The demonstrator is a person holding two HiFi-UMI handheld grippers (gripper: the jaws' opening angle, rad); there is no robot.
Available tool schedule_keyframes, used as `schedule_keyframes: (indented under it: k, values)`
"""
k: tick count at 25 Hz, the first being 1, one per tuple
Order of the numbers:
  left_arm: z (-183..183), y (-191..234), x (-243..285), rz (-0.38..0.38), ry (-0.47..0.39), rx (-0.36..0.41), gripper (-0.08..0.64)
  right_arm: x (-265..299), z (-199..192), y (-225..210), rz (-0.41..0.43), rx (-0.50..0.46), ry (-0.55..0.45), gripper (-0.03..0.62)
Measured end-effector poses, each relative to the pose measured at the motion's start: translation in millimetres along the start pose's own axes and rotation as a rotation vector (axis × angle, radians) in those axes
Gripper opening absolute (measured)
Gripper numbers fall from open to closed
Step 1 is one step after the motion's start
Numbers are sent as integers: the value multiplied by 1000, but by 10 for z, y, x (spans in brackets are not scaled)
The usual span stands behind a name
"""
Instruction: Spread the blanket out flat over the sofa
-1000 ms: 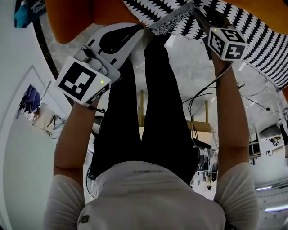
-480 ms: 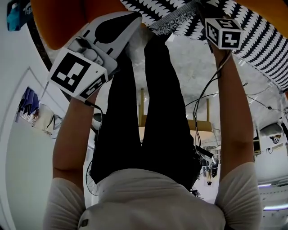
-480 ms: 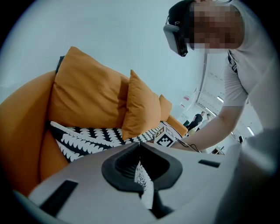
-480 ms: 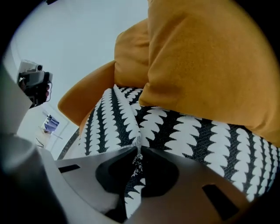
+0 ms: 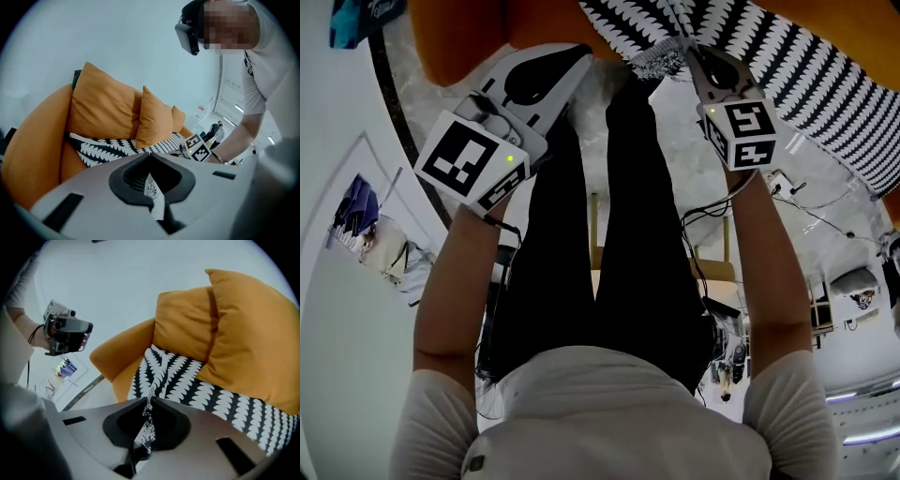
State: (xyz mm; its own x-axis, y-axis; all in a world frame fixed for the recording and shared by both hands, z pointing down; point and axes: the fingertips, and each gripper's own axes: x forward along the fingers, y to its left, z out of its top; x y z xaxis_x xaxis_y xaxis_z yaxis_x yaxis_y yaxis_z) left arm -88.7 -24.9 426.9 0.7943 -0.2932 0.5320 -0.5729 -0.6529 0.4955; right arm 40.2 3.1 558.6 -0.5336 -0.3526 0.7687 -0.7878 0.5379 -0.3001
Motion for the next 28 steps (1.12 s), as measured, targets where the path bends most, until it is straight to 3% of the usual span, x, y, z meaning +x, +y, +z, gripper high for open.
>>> schedule_keyframes:
  k: [4,8,13,20,28]
  values:
    - [54,-56,113,26,-7,-21,9,-29,16,287,88,-91,20,35]
    - [285,-489,359,63,-20,-34,10,-321,-116,410,192,-219,47,35]
    - [250,-916,-88,85,-79,-5,9,-488,-219,1017,220,-346,81,35]
    - [-401,-667,-569,122,-51,-74,9,419,-591,1614,226,-366,161,35]
    - [-910,-470,-490,115,5,-111,10,1487,-1122,1379,142,-407,273,35]
